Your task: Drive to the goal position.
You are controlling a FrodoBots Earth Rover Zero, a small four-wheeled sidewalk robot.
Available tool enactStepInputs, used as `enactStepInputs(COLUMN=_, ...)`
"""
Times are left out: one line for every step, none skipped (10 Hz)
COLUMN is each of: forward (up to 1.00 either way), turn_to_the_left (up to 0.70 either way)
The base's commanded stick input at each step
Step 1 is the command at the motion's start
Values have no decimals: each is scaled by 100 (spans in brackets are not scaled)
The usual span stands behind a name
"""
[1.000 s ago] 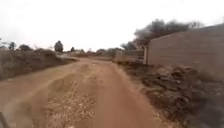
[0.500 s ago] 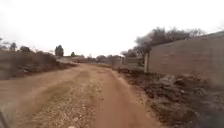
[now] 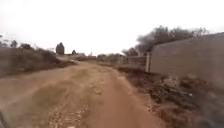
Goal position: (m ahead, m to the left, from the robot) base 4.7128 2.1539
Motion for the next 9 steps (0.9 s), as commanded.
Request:
enactStepInputs(forward=50, turn_to_the_left=0)
enactStepInputs(forward=50, turn_to_the_left=0)
enactStepInputs(forward=50, turn_to_the_left=0)
enactStepInputs(forward=50, turn_to_the_left=0)
enactStepInputs(forward=50, turn_to_the_left=0)
enactStepInputs(forward=50, turn_to_the_left=-2)
enactStepInputs(forward=50, turn_to_the_left=-25)
enactStepInputs(forward=50, turn_to_the_left=-29)
enactStepInputs(forward=50, turn_to_the_left=0)
